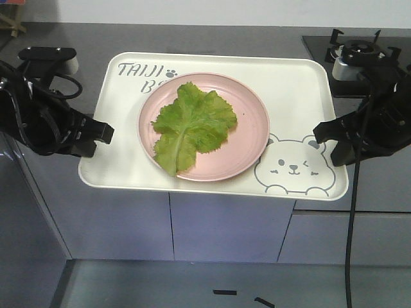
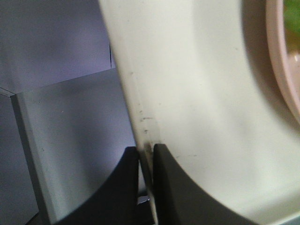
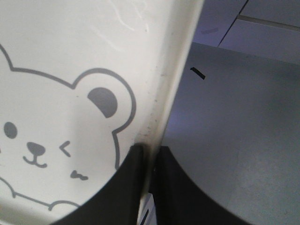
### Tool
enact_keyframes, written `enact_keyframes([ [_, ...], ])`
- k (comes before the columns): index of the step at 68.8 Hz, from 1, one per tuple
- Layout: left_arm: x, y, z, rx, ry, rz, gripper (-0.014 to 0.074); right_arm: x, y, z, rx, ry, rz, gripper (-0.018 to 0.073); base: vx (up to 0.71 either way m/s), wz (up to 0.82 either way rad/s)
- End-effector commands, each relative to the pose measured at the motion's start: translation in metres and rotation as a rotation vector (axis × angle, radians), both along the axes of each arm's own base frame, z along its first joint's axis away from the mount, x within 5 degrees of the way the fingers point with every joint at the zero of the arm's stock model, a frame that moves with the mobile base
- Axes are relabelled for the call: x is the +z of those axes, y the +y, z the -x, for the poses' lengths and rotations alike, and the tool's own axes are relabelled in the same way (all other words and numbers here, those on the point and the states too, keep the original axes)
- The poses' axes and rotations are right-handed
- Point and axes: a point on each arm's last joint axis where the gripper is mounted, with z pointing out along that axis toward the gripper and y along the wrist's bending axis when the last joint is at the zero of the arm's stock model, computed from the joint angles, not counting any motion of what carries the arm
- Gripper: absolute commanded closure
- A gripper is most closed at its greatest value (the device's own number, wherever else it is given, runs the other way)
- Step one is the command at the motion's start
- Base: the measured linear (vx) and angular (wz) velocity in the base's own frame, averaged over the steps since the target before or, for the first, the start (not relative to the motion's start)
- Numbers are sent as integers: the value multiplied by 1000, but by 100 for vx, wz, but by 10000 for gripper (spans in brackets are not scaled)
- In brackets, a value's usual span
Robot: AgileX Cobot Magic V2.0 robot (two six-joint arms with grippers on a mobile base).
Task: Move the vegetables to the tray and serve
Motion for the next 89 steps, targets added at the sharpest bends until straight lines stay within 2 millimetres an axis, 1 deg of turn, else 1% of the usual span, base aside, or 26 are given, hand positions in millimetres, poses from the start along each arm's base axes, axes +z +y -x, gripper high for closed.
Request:
enact_keyframes([
  [1, 26, -11, 6, -25, -112, 117, 602, 24, 9, 6, 41, -108, -81, 565, -3, -18],
  [22, 26, -11, 6, -25, -112, 117, 602, 24, 9, 6, 41, -108, -81, 565, -2, -12],
  [89, 26, -11, 6, -25, -112, 117, 602, 24, 9, 6, 41, -108, -81, 565, 3, -2],
])
